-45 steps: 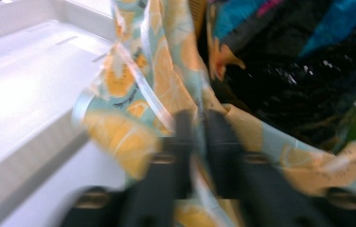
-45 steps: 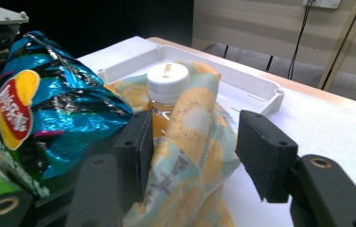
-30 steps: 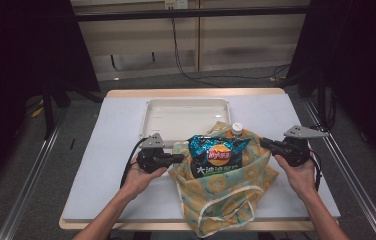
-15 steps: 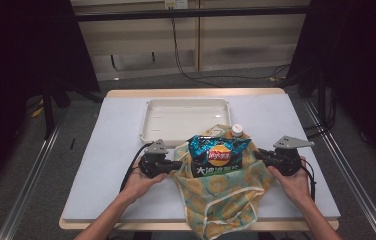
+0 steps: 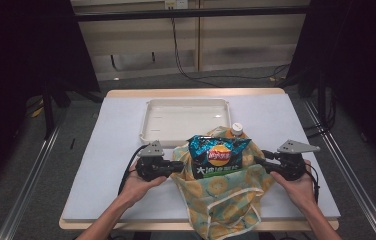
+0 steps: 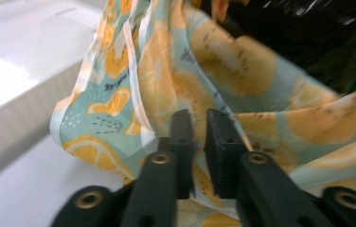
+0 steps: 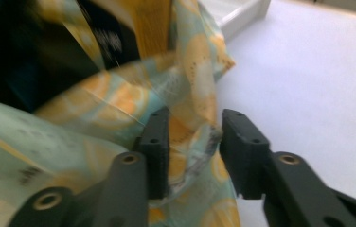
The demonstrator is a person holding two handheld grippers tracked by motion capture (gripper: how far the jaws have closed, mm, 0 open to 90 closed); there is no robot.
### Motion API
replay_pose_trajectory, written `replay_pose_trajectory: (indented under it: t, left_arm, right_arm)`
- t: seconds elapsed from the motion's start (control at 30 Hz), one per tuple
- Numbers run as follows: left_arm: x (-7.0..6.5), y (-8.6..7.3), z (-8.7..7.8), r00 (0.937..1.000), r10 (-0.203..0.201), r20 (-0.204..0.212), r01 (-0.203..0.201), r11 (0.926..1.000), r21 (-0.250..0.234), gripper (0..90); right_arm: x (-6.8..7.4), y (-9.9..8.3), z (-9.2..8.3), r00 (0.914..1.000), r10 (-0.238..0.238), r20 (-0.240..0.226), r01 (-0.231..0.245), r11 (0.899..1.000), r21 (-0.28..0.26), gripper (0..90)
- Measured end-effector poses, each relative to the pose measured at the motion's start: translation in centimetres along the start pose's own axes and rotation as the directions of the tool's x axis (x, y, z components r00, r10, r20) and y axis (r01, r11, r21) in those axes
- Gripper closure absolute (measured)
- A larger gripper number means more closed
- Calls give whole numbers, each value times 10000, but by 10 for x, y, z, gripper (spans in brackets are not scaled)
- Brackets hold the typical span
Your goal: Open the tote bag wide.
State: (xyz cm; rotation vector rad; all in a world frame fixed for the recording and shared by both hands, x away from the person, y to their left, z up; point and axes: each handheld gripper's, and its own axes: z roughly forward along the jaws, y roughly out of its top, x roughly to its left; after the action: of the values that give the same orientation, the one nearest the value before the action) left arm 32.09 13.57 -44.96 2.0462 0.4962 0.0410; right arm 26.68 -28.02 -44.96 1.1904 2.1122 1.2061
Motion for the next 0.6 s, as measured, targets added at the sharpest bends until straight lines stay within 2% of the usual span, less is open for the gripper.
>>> replay_pose_trajectory:
  t: [0.03, 0.2, 0.27, 0.4, 0.5, 0.6]
  left_arm:
    - [-1, 1, -2, 10000, 55, 60, -55, 10000, -80, 766]
    - [-3, 5, -8, 10000, 70, -55, -72, 9992, -399, 668]
    - [-4, 5, -10, 10000, -11, -78, 7, 9984, -571, 625]
    - [-6, 6, -11, 9996, -9, -294, -9, 9981, -615, 531]
    - [-10, 9, -15, 9995, 17, -310, -41, 9969, -788, 507]
    - [-19, 11, -24, 9998, 120, -167, -138, 9937, -1109, 566]
  right_arm:
    - [1, 2, -3, 9999, 139, -86, -141, 9997, -212, 548]
    - [7, 7, -19, 9995, 165, -272, -188, 9960, -873, 463]
    - [9, 6, -24, 9992, 186, -347, -222, 9943, -1040, 442]
    - [14, 4, -35, 9992, 188, -345, -231, 9916, -1276, 403]
    - [14, 4, -41, 9990, 269, -352, -320, 9879, -1518, 396]
    - [17, 4, -48, 9986, 285, -454, -356, 9857, -1648, 387]
